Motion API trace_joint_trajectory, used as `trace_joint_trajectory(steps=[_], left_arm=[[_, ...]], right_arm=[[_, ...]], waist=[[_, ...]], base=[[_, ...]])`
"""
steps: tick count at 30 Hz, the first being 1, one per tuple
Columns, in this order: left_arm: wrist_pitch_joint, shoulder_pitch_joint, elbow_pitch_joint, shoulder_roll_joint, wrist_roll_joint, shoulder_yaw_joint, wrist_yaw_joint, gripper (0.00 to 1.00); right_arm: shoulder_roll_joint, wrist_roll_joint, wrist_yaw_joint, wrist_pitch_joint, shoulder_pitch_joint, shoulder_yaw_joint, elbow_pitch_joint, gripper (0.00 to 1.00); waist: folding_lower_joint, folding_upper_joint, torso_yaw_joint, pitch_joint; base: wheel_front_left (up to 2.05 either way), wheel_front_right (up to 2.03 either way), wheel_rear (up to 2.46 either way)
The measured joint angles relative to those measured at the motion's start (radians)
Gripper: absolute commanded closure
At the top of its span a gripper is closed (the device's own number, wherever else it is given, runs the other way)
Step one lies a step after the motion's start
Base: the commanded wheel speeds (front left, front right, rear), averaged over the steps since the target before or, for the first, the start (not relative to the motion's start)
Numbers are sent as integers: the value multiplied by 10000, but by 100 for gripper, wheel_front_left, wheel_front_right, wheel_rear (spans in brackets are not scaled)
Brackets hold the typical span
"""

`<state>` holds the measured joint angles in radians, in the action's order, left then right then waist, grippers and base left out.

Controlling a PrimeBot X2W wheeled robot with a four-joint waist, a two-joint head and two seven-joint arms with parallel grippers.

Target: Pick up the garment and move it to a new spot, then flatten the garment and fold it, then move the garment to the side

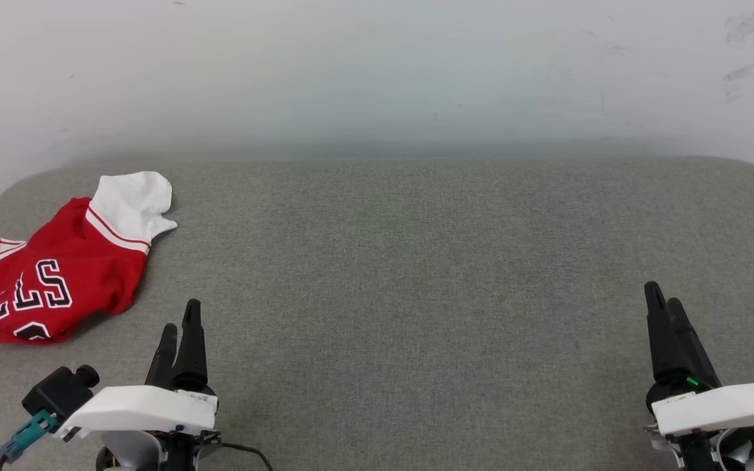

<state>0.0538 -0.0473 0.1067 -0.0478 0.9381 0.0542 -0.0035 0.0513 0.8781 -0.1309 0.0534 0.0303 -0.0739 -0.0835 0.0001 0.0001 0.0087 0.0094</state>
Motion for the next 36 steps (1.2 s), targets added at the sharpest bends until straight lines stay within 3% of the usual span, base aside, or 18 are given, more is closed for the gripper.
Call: trace_joint_trajectory(steps=[16,36], left_arm=[[506,79,-36,-21,-2713,-451,328,0],[1051,194,-305,-284,-5079,-1028,894,0]], right_arm=[[0,-2623,2,520,-196,217,104,0],[0,-5216,0,1053,-342,337,167,0]], waist=[[0,-1,44,-10],[0,0,78,-12]], base=[[0,0,0],[0,0,0]])
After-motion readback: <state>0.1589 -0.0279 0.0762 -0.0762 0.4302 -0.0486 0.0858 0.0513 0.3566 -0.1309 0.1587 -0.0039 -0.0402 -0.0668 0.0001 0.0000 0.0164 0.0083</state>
